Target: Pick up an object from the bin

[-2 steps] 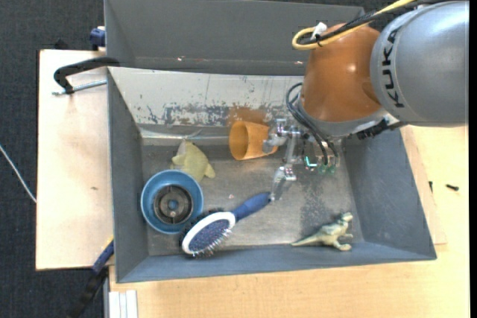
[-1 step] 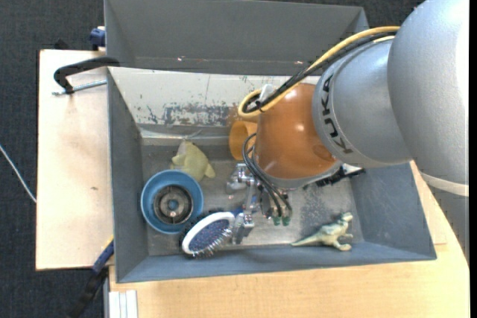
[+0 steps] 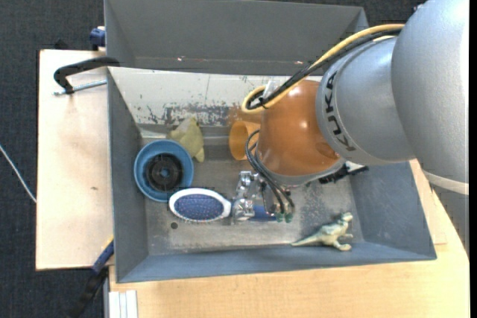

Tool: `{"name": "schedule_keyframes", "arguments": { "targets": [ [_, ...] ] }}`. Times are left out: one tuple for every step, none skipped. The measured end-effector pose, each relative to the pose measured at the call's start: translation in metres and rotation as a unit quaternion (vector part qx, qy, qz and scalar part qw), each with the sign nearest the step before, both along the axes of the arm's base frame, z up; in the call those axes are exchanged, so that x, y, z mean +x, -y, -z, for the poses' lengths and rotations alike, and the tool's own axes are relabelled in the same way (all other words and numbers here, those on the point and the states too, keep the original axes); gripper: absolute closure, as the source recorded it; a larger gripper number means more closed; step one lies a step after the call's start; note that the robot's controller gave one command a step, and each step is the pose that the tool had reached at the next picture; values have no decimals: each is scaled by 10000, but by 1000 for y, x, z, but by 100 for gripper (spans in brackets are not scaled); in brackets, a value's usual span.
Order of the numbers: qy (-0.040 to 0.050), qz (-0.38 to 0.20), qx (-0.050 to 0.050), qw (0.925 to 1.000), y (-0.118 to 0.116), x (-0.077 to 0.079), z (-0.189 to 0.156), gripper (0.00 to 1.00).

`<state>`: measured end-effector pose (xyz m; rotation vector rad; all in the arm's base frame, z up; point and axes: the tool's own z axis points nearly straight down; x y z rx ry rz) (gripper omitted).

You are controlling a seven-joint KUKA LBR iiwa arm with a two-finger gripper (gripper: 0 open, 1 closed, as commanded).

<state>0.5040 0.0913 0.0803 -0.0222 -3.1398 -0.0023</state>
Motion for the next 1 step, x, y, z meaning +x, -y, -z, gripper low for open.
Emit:
{"name": "schedule_keyframes", "arguments": {
  "targets": [
    [69,-1140,-1,9935,1,31,-138,100]
  ]
}}
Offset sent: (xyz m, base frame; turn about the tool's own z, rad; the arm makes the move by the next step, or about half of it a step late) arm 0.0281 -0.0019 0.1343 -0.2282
